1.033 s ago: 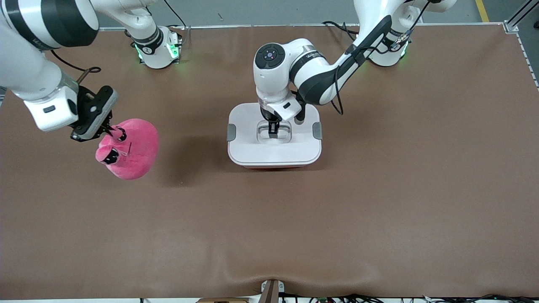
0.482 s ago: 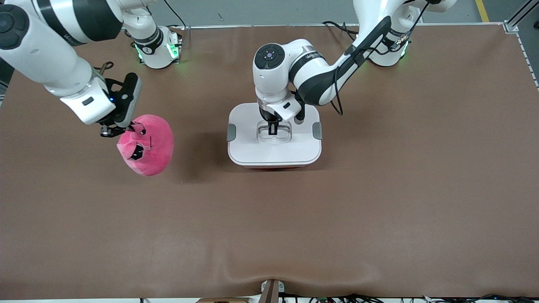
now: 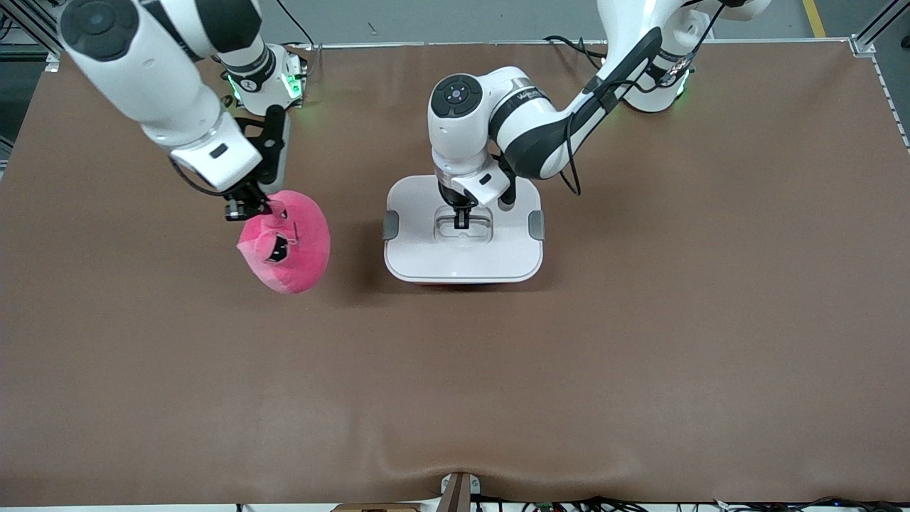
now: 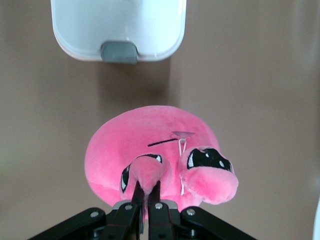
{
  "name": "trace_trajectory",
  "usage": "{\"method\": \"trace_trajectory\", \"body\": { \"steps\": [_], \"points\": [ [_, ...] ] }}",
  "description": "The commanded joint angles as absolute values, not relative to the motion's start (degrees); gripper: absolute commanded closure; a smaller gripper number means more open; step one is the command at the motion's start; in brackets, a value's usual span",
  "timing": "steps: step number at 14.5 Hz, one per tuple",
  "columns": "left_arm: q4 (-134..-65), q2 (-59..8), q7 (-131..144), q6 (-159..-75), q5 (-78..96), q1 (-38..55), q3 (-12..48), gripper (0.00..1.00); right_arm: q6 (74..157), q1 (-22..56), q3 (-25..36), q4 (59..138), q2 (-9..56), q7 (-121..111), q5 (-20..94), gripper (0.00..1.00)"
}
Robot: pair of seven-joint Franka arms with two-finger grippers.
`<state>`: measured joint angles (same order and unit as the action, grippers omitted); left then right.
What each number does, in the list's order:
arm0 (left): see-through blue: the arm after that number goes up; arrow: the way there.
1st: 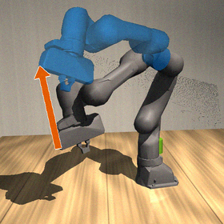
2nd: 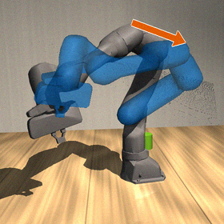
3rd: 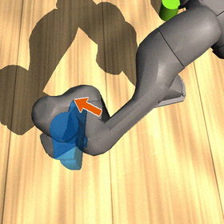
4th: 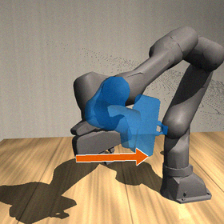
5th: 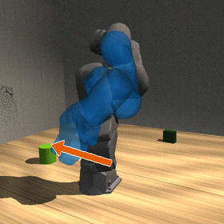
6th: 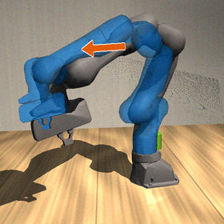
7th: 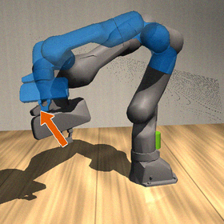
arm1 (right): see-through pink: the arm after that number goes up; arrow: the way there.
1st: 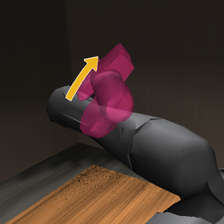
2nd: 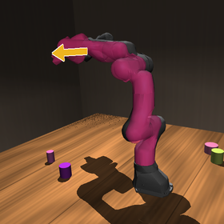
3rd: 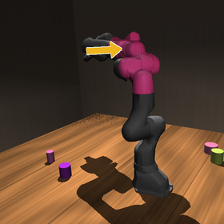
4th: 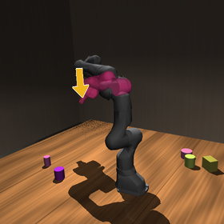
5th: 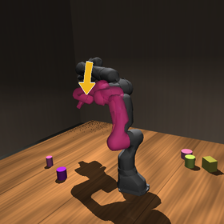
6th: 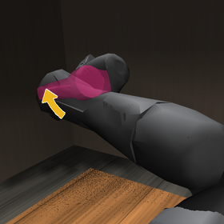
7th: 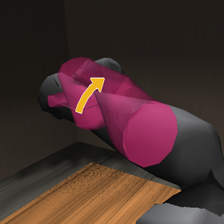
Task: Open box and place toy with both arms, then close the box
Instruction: 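Lift the lid with the left gripper while the right gripper carries the plush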
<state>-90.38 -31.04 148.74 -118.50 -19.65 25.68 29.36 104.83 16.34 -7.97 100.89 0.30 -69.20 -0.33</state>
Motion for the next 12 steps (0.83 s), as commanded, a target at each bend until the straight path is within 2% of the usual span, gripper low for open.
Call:
{"method": "trace_trajectory", "body": {
  "steps": [1,12],
  "points": [
    [-89.3,-31.4,149.1,-118.5,-21.3,25.8,29.3,1.00,105.9,16.5,-11.3,100.4,-0.1,-70.6,-1.6,1.00],
    [-89.4,-26.7,148.6,-113.4,-20.7,25.4,29.7,1.00,105.6,17.1,-12.7,99.9,-0.5,-83.4,-1.6,1.00]
  ]
}}
